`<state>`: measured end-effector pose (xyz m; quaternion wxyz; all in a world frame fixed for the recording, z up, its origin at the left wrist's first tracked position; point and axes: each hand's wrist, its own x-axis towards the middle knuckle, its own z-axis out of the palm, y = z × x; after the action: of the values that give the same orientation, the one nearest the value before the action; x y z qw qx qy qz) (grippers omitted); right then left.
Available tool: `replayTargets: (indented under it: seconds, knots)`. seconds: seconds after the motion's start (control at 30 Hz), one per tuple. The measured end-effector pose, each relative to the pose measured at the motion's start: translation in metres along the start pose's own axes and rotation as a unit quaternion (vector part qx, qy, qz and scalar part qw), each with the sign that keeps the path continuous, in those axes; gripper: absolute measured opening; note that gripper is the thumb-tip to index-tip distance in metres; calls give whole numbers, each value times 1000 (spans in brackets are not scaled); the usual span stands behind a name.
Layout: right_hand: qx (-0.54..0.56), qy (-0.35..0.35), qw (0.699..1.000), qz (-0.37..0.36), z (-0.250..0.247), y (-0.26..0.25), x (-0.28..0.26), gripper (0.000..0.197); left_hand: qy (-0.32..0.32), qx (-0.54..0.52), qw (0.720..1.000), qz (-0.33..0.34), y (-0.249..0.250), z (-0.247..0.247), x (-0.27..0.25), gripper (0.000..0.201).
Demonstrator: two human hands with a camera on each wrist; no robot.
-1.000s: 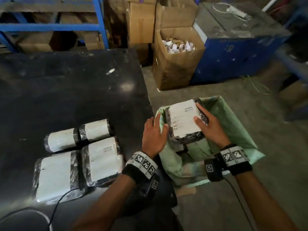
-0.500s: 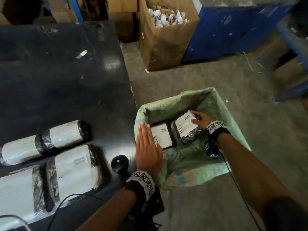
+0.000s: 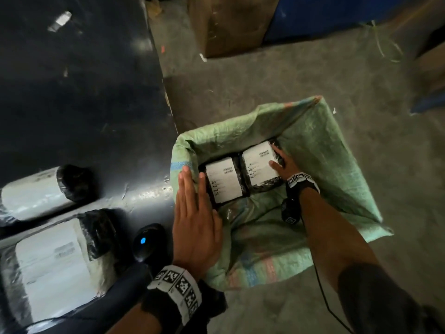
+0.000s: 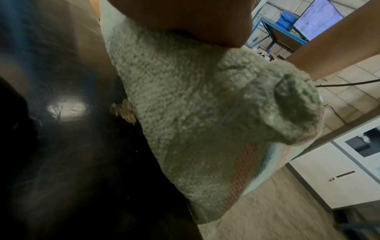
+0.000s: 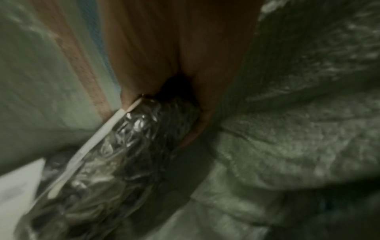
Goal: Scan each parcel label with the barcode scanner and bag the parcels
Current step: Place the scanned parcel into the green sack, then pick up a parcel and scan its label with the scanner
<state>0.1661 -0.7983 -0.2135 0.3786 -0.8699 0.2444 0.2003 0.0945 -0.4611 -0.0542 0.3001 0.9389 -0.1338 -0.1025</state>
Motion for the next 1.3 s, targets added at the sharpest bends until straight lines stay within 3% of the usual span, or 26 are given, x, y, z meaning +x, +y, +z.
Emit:
replayTargets:
  seconds: [0.13,0.27,0.43,0.57,0.7,0.8,0.93,1.0,1.17,1.3]
  knots:
    - [-92,-21,995,22,4,20,12,69,3,3,1000,-6,1,0,-1,79]
    - [-246,-11,964,98,32,21,15,72,12,22,1000,3,0,2,-3,76]
    - [-285,-42,952,104,26,15,11,78,-2,96,995,-9,-4,5,-4,80]
    - [-231,-79,963,116,-9,-37,-9,71,-18,116,993,-7,-5,5,-3,78]
    - [-142,-69,987,9,-34,-118,-65,47,-26,94,995,-3,-3,2,-1,81]
    - [-67,-50,993,-85,-35,-176,-128,46,-41,83,996,-15,-1,-8,1,86]
    - [87,-31,980,-174,2,-235,-223,41,-18,-49,999,15,-22,-47,-14,78]
    - [124,-31,971,-202,34,-251,-264,39,34,-87,995,20,-47,-78,-37,74]
    - [28,-44,977,-206,140,-256,-314,51,138,-19,989,-54,-147,-153,-126,65]
    - [-85,-84,984,-130,191,-246,-318,73,188,48,963,-188,-239,-184,-196,77]
